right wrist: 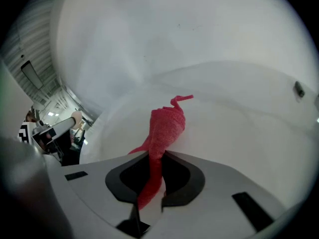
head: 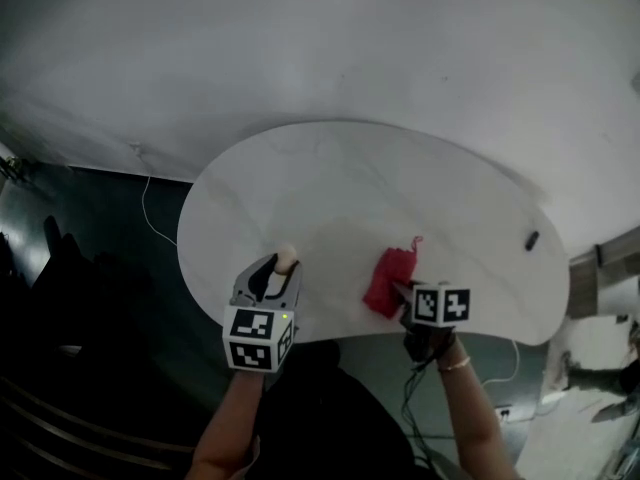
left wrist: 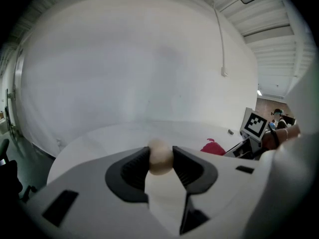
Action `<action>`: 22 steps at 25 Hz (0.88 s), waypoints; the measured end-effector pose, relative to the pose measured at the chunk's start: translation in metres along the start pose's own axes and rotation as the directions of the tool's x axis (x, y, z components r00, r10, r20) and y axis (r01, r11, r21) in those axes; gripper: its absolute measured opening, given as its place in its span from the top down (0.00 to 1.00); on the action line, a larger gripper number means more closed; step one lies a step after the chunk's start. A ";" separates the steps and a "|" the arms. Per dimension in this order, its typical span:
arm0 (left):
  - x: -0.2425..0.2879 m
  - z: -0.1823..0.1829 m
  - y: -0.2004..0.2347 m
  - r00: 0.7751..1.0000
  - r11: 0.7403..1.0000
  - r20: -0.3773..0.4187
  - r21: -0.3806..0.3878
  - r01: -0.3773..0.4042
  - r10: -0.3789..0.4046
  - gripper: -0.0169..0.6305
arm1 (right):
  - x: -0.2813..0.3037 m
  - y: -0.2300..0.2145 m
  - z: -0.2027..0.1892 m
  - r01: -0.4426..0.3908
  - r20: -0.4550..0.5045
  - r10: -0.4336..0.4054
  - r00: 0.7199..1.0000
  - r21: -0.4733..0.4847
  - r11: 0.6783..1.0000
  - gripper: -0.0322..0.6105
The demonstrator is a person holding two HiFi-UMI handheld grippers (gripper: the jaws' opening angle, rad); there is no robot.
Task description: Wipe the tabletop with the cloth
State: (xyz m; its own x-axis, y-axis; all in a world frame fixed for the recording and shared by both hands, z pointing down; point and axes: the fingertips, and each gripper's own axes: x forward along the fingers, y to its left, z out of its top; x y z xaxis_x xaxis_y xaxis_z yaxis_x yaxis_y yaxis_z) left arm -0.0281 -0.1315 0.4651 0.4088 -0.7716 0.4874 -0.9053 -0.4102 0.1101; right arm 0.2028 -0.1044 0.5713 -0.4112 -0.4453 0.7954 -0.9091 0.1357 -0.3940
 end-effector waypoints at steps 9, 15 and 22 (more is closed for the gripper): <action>-0.029 0.003 0.052 0.989 0.988 0.018 -0.040 -0.147 0.148 0.75 | 0.006 0.131 0.061 -0.253 0.068 0.265 0.962 -0.150 0.956 0.87; -0.081 -0.010 0.141 0.949 0.943 0.007 -0.117 -0.313 0.316 0.75 | 0.079 0.279 0.064 -0.451 -0.098 0.442 0.892 -0.281 0.847 0.87; -0.133 -0.038 0.230 0.895 0.875 -0.032 -0.201 -0.441 0.444 0.75 | 0.153 0.400 0.037 -0.573 -0.262 0.511 0.819 -0.313 0.758 0.87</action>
State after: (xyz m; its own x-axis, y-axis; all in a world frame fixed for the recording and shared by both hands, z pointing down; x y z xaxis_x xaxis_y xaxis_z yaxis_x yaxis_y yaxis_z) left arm -0.2950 -0.1053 0.4584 -0.0396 -0.8573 0.5133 -0.9953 0.0791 0.0552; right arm -0.2212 -0.1509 0.5188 -0.8188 -0.0629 0.5706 -0.4741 0.6346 -0.6103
